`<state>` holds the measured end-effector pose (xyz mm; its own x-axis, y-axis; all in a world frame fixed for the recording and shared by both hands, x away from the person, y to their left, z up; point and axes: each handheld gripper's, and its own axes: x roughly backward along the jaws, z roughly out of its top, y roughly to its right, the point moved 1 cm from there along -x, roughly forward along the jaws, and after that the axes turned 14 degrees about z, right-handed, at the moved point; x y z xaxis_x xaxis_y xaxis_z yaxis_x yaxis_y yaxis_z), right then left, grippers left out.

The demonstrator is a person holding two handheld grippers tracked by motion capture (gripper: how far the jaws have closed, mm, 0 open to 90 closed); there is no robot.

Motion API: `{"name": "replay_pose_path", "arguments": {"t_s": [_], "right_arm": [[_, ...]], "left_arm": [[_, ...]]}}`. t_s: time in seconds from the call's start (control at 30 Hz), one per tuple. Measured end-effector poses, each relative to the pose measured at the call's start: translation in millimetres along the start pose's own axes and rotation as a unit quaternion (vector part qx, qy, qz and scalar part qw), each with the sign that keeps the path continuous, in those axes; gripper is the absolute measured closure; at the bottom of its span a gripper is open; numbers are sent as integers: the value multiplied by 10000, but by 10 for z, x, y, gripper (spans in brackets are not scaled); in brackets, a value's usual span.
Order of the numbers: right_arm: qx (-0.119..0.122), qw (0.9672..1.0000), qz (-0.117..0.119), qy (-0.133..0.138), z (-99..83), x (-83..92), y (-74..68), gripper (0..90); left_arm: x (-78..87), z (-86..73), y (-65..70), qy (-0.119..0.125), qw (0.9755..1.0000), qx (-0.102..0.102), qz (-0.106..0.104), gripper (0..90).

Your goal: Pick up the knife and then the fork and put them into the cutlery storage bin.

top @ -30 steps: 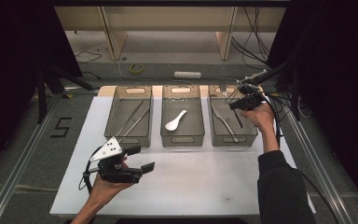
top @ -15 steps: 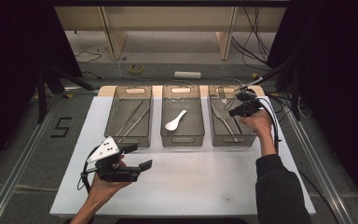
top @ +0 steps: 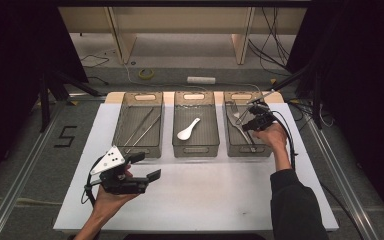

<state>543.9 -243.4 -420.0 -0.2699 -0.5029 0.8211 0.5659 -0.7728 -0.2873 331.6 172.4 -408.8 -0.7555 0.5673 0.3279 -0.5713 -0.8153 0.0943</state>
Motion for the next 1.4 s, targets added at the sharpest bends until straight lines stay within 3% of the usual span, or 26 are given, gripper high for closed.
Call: {"name": "replay_pose_path", "arguments": {"t_s": [0.23, 0.3, 0.4, 0.53, 0.7, 0.97, 1.13, 1.23, 1.4], "right_arm": [[-67, 9999, -42, -117, -6, -44, 5, 831], [-123, 9998, -49, -154, -8, -59, 2, 783], [-258, 9996, -122, -36, 7, -33, 1, 649], [-196, 9994, -226, 186, 16, 40, -34, 521], [-28, 9980, -90, 631, -9, 188, -94, 422], [297, 9876, 372, 1495, -189, 435, -375, 330], [517, 9810, 588, 1777, -349, 510, -597, 307], [646, 9756, 708, 1973, -453, 533, -734, 301], [855, 9670, 989, 2188, -667, 545, -950, 300]], "left_arm": [[5, 2, -5, 34, 10000, 34, 24, 158], [11, 2, -7, 30, 10000, 42, 26, 159], [15, 2, -14, 38, 10000, 54, 26, 158], [15, 2, -17, 42, 10000, 76, 16, 158], [19, 3, -35, 54, 9998, 183, -15, 158], [13, 2, -35, 39, 9998, 215, -45, 158], [6, 0, -38, 30, 9996, 282, -57, 159], [13, 0, -32, 19, 9997, 223, -59, 159], [15, -2, -38, 26, 9995, 293, -72, 159]]}}
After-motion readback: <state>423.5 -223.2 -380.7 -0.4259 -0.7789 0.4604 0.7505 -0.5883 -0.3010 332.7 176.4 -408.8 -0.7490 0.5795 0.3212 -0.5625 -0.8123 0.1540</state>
